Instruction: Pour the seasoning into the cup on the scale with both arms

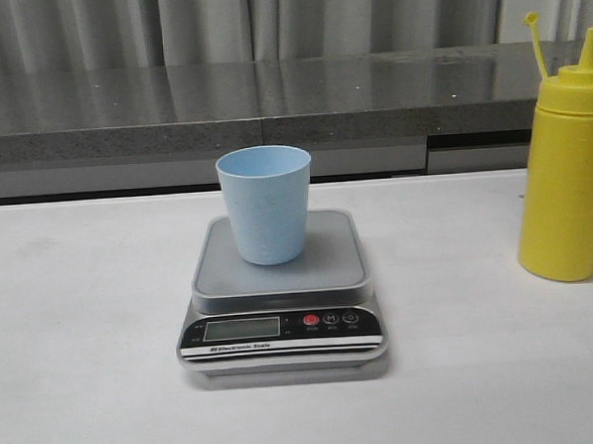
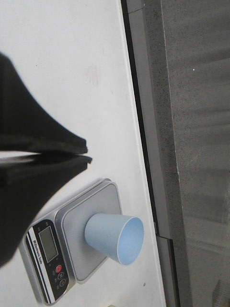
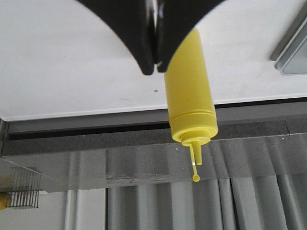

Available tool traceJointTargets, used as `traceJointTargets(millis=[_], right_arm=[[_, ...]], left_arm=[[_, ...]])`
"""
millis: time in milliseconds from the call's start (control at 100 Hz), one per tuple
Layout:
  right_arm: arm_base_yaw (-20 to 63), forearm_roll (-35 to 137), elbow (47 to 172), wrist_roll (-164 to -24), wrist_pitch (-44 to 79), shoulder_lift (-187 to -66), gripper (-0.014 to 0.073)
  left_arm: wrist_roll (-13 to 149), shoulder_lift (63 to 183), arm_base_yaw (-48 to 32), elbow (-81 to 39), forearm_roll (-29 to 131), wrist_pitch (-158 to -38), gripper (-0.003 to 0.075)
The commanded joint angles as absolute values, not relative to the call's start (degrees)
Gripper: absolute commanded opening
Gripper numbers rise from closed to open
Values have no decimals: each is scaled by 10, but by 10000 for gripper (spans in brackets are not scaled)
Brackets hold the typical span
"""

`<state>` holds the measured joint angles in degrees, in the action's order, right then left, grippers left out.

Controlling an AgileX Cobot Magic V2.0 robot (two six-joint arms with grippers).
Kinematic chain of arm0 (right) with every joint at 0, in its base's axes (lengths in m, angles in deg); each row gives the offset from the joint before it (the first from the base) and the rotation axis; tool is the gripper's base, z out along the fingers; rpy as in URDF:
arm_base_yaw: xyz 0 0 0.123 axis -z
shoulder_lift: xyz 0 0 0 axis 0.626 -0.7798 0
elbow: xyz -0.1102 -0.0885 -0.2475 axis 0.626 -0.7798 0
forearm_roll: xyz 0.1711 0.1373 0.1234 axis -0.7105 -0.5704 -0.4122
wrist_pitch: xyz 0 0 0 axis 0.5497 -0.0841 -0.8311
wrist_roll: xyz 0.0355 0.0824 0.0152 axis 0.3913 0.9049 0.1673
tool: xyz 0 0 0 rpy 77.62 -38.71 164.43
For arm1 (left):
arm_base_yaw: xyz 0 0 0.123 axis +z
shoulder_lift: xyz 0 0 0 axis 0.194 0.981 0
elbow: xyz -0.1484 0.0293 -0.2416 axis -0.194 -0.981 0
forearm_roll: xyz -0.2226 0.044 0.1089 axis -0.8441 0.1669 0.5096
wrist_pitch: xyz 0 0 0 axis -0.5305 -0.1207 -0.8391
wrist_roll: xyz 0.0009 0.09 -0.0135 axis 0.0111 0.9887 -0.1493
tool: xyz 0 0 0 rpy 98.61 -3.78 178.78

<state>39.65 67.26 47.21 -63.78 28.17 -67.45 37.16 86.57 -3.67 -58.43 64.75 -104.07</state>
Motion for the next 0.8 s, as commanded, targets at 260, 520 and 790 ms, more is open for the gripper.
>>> traceJointTargets(millis=[260, 520, 790], right_arm=[[397, 680, 481, -639, 321, -661, -67], [397, 680, 481, -639, 321, -661, -67], [397, 680, 481, -639, 321, -661, -67]], left_arm=[[369, 871, -36, -567, 640, -996, -20], [369, 871, -36, -567, 640, -996, -20], [368, 870, -16, -598, 652, -973, -20]])
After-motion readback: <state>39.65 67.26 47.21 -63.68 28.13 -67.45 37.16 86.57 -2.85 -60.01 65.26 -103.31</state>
